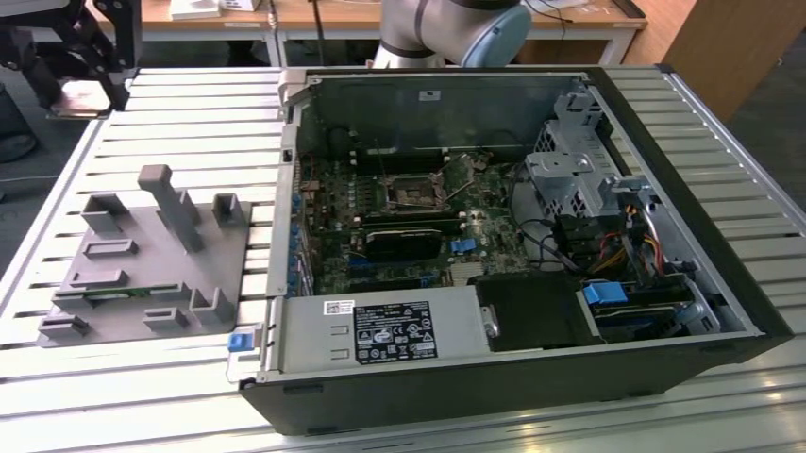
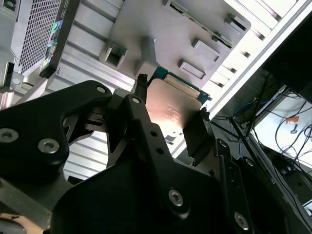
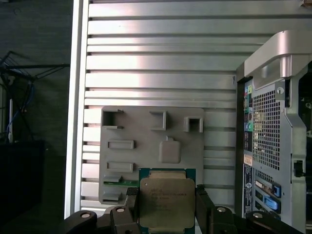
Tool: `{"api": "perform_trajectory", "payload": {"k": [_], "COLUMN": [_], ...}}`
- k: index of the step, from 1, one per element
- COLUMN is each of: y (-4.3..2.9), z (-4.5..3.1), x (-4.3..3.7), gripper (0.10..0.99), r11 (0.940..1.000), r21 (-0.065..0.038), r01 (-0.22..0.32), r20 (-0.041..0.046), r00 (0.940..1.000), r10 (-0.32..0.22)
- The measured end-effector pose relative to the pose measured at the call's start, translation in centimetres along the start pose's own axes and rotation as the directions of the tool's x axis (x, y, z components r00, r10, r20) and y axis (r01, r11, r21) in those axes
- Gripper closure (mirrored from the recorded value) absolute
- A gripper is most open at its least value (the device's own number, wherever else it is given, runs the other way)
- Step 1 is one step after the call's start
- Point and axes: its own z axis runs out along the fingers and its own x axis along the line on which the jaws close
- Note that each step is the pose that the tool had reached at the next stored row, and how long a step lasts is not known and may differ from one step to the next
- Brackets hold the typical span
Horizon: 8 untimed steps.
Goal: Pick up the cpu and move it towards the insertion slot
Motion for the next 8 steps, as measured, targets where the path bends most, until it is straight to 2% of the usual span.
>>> {"api": "perform_trajectory", "payload": {"k": [8], "y": [-0.01], "z": [-0.07], "x": [-0.95], "gripper": [0.541], "r11": [1.0], "r21": [0.0], "r01": [0.0], "r20": [-0.0066], "r00": [1.0], "r10": [0.0]}}
